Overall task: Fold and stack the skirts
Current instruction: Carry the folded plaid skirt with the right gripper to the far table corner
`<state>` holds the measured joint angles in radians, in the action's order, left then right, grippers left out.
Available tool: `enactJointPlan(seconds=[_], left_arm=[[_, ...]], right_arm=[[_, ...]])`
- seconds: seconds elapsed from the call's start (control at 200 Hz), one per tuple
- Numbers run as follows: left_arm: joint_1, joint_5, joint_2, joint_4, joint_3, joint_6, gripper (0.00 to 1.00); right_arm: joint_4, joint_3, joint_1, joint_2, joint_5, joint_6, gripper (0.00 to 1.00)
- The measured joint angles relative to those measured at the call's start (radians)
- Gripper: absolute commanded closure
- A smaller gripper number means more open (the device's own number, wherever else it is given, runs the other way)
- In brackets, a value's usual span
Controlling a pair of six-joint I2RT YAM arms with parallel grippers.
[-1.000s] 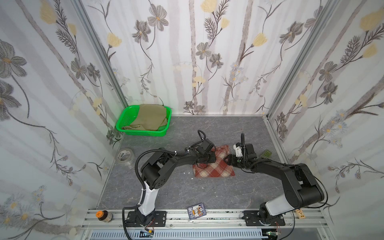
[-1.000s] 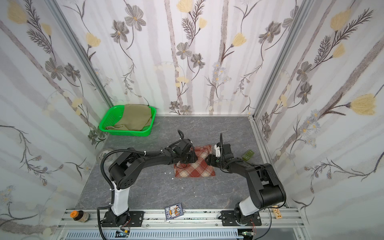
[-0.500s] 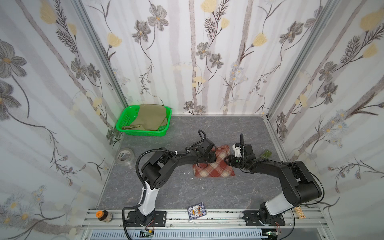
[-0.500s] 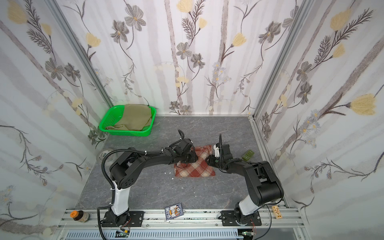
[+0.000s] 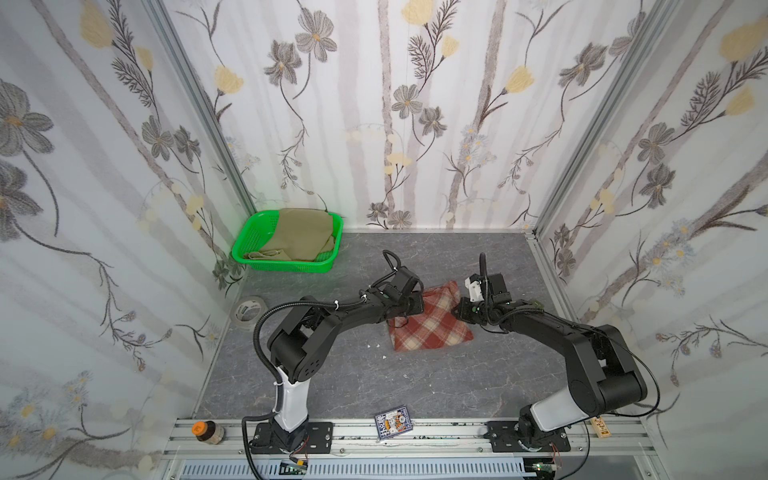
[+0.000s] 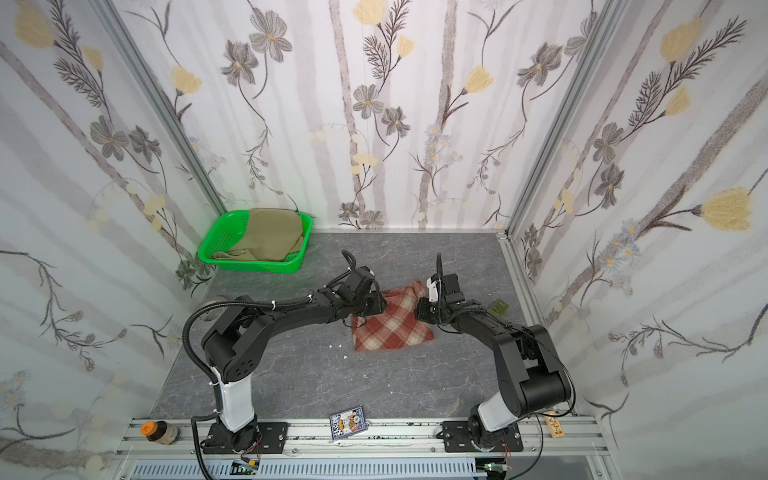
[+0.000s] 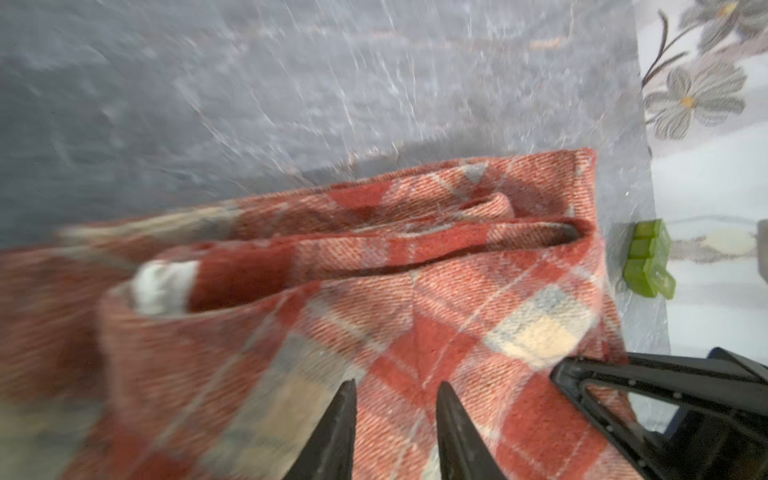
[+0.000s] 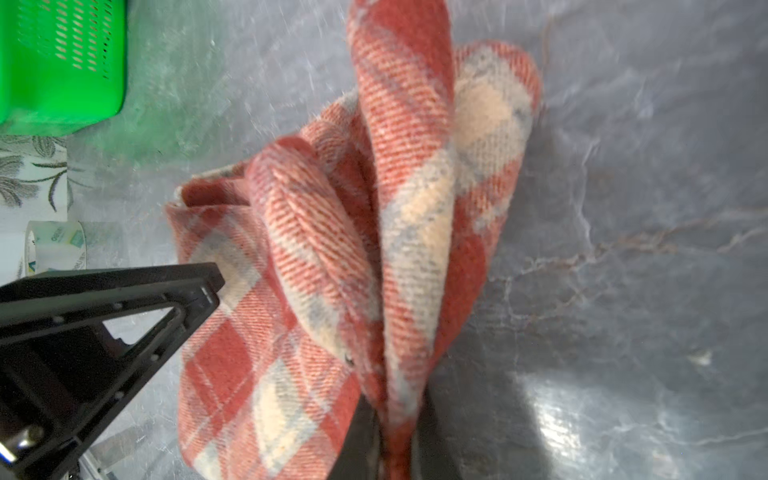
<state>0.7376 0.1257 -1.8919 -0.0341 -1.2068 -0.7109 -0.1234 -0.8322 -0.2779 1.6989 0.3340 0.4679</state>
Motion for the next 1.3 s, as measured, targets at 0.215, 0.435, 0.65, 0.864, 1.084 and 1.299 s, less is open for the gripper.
enactJointPlan(seconds=[0.215, 0.435, 0.65, 0.864, 1.084, 1.299], left_arm=[[-0.039, -0.032, 0.132, -0.004, 0.093, 0.000, 0.63], [-0.055, -0.053, 0.205, -0.008, 0.164, 0.000, 0.63], [-0.072, -0.054, 0.213, -0.012, 0.180, 0.000, 0.63], [-0.092, -0.045, 0.214, -0.012, 0.180, 0.000, 0.63], [-0.102, -0.024, 0.196, -0.014, 0.178, 0.000, 0.63], [-0.105, -0.017, 0.183, -0.014, 0.169, -0.002, 0.63]], right_arm=[[-0.128, -0.195, 0.064, 0.098, -0.057, -0.097, 1.00], [-0.222, -0.399, 0.145, 0.221, -0.089, -0.188, 1.00], [-0.304, -0.605, 0.216, 0.338, -0.124, -0.251, 1.00], [-0.374, -0.753, 0.312, 0.396, -0.133, -0.316, 1.00], [-0.459, -0.919, 0.391, 0.509, -0.130, -0.398, 1.00], [-0.518, -1.009, 0.451, 0.587, -0.139, -0.452, 1.00]])
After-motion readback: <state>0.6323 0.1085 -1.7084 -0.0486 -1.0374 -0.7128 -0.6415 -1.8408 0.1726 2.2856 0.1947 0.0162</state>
